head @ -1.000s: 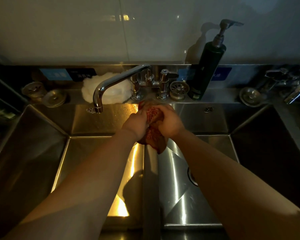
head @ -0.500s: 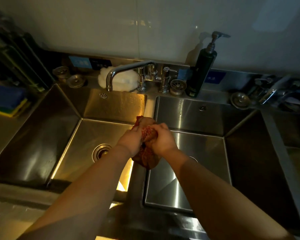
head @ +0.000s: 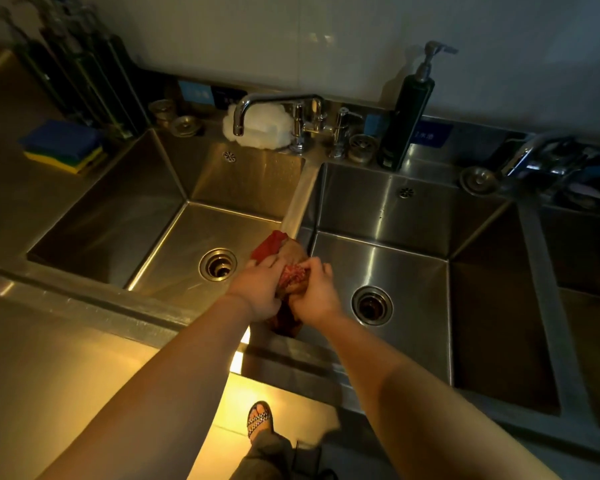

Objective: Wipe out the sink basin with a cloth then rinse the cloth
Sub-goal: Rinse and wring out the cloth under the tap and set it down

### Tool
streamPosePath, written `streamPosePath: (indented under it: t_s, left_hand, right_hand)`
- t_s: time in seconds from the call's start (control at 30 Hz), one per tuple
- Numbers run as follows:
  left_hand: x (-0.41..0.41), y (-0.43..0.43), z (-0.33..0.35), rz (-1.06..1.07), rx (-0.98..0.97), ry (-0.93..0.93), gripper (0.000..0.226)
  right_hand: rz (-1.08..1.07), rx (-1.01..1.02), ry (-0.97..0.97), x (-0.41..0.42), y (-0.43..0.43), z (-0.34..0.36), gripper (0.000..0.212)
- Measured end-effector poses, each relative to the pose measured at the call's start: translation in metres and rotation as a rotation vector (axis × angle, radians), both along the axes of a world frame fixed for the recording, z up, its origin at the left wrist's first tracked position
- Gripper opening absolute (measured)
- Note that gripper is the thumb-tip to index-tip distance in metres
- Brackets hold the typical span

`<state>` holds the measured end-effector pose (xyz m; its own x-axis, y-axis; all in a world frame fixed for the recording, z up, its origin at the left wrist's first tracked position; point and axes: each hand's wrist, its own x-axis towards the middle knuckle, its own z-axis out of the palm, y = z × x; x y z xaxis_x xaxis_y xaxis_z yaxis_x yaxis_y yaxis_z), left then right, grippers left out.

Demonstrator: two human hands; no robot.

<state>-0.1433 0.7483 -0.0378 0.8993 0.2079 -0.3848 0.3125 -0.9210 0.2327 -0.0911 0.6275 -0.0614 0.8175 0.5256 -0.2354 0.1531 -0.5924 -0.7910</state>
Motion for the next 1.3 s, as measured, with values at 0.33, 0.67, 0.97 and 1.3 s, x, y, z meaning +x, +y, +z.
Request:
streamPosePath:
  t_s: [0.33,0.67,0.97,1.3]
  left_hand:
    - [0.014,0.0,-0.008,-0.101,0.069,0.063,0.091]
    - [0.042,0.022,-0.005,-0.18,0.014,0.085,0.089]
    - [0.017,0.015,-0.004,-0.049,-0.085,-0.056,0.068]
    - [-0.055,-0.01,0.018,-0.038,-0.118,-0.056,0.063]
  right_hand:
    - [-0.06,-0.063,0.01,-0.001,0.006,-0.012,0.049]
    - [-0.113,-0.044,-0.044,0.022,0.017,-0.007,0.039]
    - [-0.077,0.084,-0.034,0.005,-0.001,0.011,0.044]
    - [0.136,0.052,-0.095,-0.039,-0.043,0.02,0.053]
